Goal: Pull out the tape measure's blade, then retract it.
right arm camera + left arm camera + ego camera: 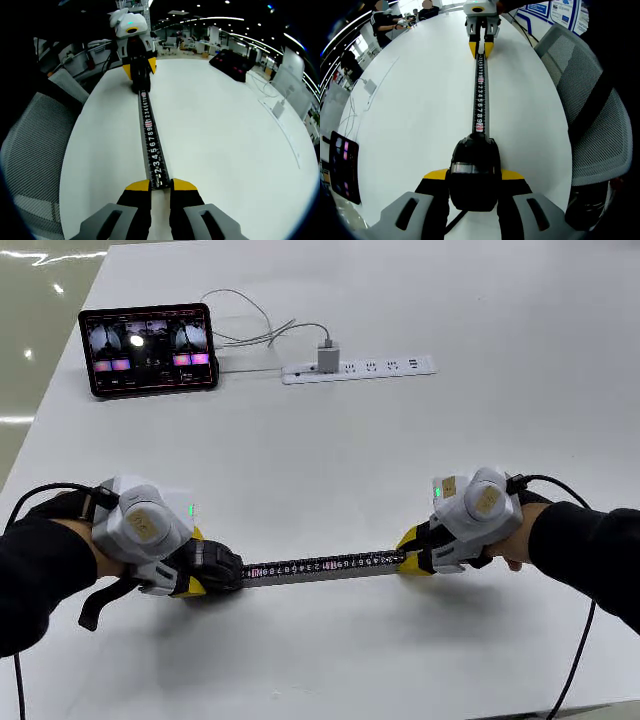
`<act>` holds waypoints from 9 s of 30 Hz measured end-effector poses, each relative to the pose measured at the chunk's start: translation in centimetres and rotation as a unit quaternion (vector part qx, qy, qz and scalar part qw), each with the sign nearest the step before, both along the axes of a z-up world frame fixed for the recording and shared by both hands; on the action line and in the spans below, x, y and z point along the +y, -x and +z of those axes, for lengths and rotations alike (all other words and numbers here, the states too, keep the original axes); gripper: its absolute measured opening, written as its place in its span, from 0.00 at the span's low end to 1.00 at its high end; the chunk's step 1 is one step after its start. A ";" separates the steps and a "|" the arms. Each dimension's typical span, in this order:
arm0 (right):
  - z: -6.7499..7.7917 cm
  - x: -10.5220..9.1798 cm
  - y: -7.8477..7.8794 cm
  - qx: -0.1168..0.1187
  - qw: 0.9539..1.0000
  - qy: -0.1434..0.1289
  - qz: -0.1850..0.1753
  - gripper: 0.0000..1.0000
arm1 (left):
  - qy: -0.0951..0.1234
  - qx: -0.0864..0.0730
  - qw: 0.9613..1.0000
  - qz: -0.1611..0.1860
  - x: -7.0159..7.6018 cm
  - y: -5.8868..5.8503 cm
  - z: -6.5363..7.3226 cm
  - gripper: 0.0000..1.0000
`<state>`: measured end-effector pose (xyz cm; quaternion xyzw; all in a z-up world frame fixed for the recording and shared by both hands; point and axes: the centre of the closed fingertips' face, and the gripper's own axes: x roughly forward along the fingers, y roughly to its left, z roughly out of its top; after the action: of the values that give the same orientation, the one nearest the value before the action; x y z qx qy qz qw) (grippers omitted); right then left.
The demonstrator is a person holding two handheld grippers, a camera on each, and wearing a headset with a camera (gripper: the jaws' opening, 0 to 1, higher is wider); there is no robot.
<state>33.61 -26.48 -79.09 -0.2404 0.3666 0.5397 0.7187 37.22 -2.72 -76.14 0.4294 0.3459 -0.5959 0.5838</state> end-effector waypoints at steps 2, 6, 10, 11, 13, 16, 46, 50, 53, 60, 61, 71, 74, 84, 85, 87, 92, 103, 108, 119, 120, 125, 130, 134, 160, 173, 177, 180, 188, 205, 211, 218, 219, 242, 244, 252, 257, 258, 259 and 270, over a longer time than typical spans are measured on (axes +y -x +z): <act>0.0 -0.1 0.0 0.000 1.000 -0.001 -0.001 0.09 | 0.000 0.000 1.000 0.000 0.0 0.0 0.0 0.31; -0.1 -0.3 0.0 0.001 1.000 -0.001 -0.003 0.09 | 0.000 -0.001 1.000 0.000 0.0 0.0 0.0 0.31; 0.0 -0.6 0.1 0.001 1.000 0.000 -0.003 0.09 | 0.000 -0.001 1.000 0.000 0.0 0.0 0.0 0.31; 0.0 -0.7 0.1 0.001 1.000 0.001 -0.003 0.09 | 0.000 -0.001 1.000 0.000 0.0 0.0 0.0 0.31; -0.1 -0.8 0.1 0.002 1.000 0.001 -0.004 0.09 | 0.000 -0.001 1.000 0.000 0.0 0.0 0.0 0.31; -0.1 -0.9 0.1 0.003 1.000 0.001 -0.005 0.09 | 0.000 -0.001 1.000 0.000 0.0 0.0 0.0 0.31; -0.1 -2.6 0.4 0.005 1.000 0.007 -0.015 0.08 | 0.000 -0.001 1.000 0.000 -0.2 0.0 -0.1 0.31; -0.1 -2.7 0.4 0.004 1.000 0.006 -0.016 0.09 | 0.000 -0.001 1.000 0.000 -0.2 0.0 -0.1 0.31; -0.1 -2.7 0.4 0.005 1.000 0.007 -0.017 0.09 | 0.001 0.000 1.000 0.000 -0.2 0.0 -0.1 0.31; 0.1 -2.6 0.6 0.008 1.000 0.008 -0.018 0.09 | 0.003 -0.001 1.000 0.001 -0.2 0.0 0.0 0.31; 0.1 -2.5 0.6 0.009 1.000 0.010 -0.016 0.10 | 0.004 -0.001 1.000 0.001 -0.3 0.0 0.0 0.31; 0.3 -2.4 0.6 0.005 1.000 0.027 -0.004 0.11 | 0.005 -0.001 1.000 0.002 -0.4 -0.1 0.1 0.32; 0.3 -2.5 0.4 0.003 0.999 0.034 0.003 0.11 | 0.001 -0.004 1.000 0.001 -0.4 -0.1 0.1 0.32; 0.3 -2.4 0.3 0.008 0.999 0.049 0.014 0.11 | -0.013 0.005 1.000 -0.003 -0.4 -0.1 0.2 0.32; 0.3 -2.4 0.3 0.007 0.999 0.052 0.016 0.11 | -0.014 0.006 1.000 -0.004 -0.4 -0.1 0.2 0.32; 0.3 -2.4 0.3 0.007 0.998 0.057 0.021 0.12 | -0.014 0.007 1.000 -0.006 -0.4 -0.1 0.3 0.32; 0.4 -2.5 0.0 0.002 0.998 0.065 0.018 0.17 | -0.006 0.012 1.000 0.001 -0.5 -0.4 0.8 0.34; 0.9 -3.3 0.5 0.015 0.998 0.062 0.000 0.26 | 0.013 0.014 1.000 0.022 -1.0 -1.2 2.5 0.43; 1.4 -3.6 0.8 0.018 0.998 0.060 -0.010 0.29 | 0.022 0.018 0.999 0.044 -1.1 -1.3 2.8 0.51; 2.3 -4.8 0.8 0.018 0.997 0.044 -0.059 0.33 | 0.045 0.032 0.993 0.101 -0.6 -1.2 3.2 0.65; 2.4 -4.8 0.8 0.017 0.997 0.041 -0.063 0.34 | 0.052 0.037 0.992 0.105 -0.7 -1.0 3.3 0.65; 2.7 -5.3 0.9 0.016 0.995 0.026 -0.091 0.39 | 0.078 0.045 0.987 0.133 -0.9 -1.1 3.8 0.69; 3.0 -6.1 1.1 0.016 0.993 0.015 -0.117 0.43 | 0.114 0.042 0.977 0.178 -0.7 -1.6 4.6 0.76; 3.5 -6.4 1.6 0.007 0.991 0.010 -0.132 0.45 | 0.122 0.046 0.971 0.201 0.3 -1.8 4.6 0.77; 5.6 -9.8 4.2 -0.041 0.967 -0.040 -0.247 0.60 | 0.187 0.014 0.925 0.330 4.4 -1.5 4.7 0.99; 6.1 -11.6 5.9 -0.054 0.957 -0.051 -0.279 0.76 | 0.220 -0.008 0.915 0.339 5.6 0.1 4.7 0.99; 6.0 -12.0 6.5 -0.053 0.956 -0.051 -0.282 0.78 | 0.225 0.000 0.913 0.341 5.8 1.2 4.0 0.99; 6.3 -12.1 6.7 -0.052 0.955 -0.058 -0.287 0.83 | 0.218 0.004 0.914 0.341 6.2 2.1 3.0 0.99; 6.4 -12.3 8.0 -0.056 0.952 -0.067 -0.293 0.98 | 0.224 0.004 0.908 0.355 6.8 3.6 2.6 0.99; 6.5 -14.6 10.5 -0.062 0.951 -0.051 -0.300 0.99 | 0.231 -0.012 0.905 0.356 7.3 3.9 3.5 0.99; 6.5 -15.0 10.9 -0.063 0.950 -0.051 -0.302 0.99 | 0.230 -0.017 0.908 0.350 7.1 3.9 3.8 0.99; 6.4 -15.1 11.1 -0.064 0.950 -0.046 -0.303 0.99 | 0.231 -0.021 0.908 0.348 7.0 3.9 3.9 0.99; 6.5 -15.1 11.1 -0.066 0.950 -0.045 -0.303 0.99 | 0.234 -0.020 0.907 0.349 6.9 3.9 4.0 0.99; 6.2 -15.6 11.0 -0.061 0.955 -0.029 -0.290 0.99 | 0.233 -0.019 0.909 0.346 6.9 3.4 4.0 0.99; 6.1 -15.5 11.0 -0.059 0.955 -0.027 -0.288 0.99 | 0.232 -0.021 0.909 0.345 6.9 3.3 4.0 0.99; 6.1 -14.9 11.0 -0.058 0.960 -0.021 -0.275 0.99 | 0.237 -0.020 0.907 0.347 6.8 3.1 4.4 0.99; 6.3 -15.0 10.8 -0.061 0.960 -0.014 -0.272 0.99 | 0.240 -0.019 0.907 0.346 6.4 3.1 4.4 0.99; 6.4 -15.0 10.8 -0.061 0.960 -0.014 -0.271 0.99 | 0.240 -0.019 0.907 0.346 6.4 3.1 4.4 0.99; 6.5 -15.0 10.7 -0.061 0.961 -0.012 -0.271 0.99 | 0.240 -0.020 0.907 0.346 6.3 3.0 4.4 0.99; 7.9 -14.5 9.4 -0.069 0.970 0.006 -0.231 0.99 | 0.249 -0.013 0.903 0.350 4.0 2.7 5.5 0.99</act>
<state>24.19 -40.94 -71.15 -0.1904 0.3651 0.3388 0.8460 34.52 1.27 -70.68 0.1286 0.3067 -0.4139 0.8474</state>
